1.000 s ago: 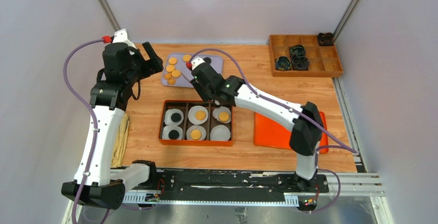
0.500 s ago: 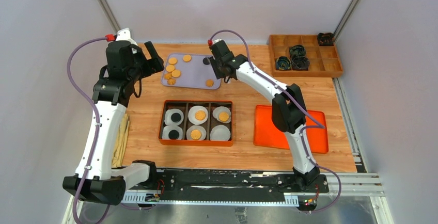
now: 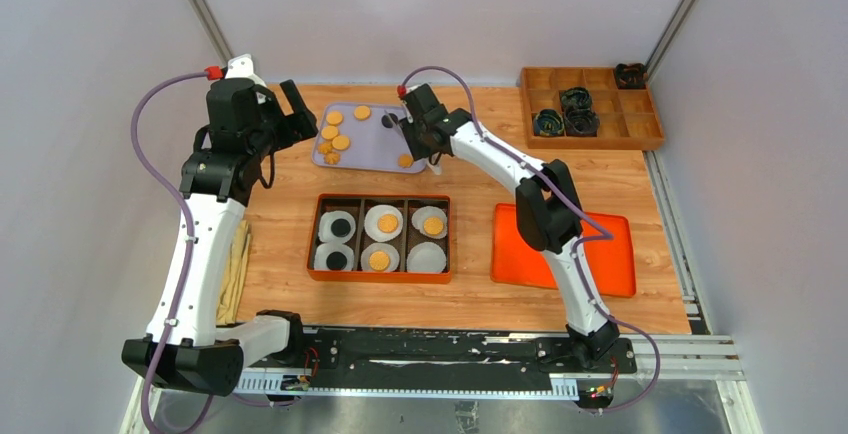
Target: Pack the cookies
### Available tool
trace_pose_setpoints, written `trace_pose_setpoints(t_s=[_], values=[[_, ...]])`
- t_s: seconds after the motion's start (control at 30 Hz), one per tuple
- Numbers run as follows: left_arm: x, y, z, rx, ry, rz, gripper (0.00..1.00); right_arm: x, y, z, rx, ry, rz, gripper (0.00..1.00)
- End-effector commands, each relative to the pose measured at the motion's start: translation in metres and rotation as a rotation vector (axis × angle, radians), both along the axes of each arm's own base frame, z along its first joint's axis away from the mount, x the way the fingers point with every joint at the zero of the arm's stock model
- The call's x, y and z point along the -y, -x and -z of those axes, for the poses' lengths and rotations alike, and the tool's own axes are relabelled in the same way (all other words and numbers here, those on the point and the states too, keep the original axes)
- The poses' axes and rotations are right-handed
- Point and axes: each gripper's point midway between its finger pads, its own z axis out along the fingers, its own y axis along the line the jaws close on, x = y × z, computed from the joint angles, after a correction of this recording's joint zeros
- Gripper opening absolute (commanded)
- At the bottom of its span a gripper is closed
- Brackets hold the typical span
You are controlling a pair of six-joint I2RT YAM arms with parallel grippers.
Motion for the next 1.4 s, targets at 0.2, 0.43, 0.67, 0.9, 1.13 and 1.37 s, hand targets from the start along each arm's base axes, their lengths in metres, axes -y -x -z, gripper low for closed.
trace_pose_setpoints(t_s=[0.2,0.43,0.67,0.9,1.13,1.37], values=[[-0.001,-0.002,-0.004,0.007,-0.014,0.001,0.93,-0.007,0.02,-0.044,0.025,-0.139,-0.015,0.45],[0.001,-0.003,-0.004,0.008,-0.007,0.005,0.93,-0.008,0.035,-0.054,0.009,-0.173,-0.041,0.45],[0.002,-0.003,-0.002,0.002,-0.003,0.01,0.93,-0.007,0.051,-0.032,-0.049,-0.16,-0.067,0.45],[0.003,-0.002,-0.002,0.001,0.0,0.014,0.93,-0.013,0.055,-0.012,-0.083,-0.138,-0.09,0.46],[0.002,-0.001,-0.004,0.007,-0.001,0.011,0.93,-0.019,0.035,-0.005,-0.046,-0.106,-0.06,0.46],[0.003,-0.001,-0.003,0.006,0.001,0.013,0.93,-0.018,0.021,0.012,-0.041,-0.051,-0.021,0.44]])
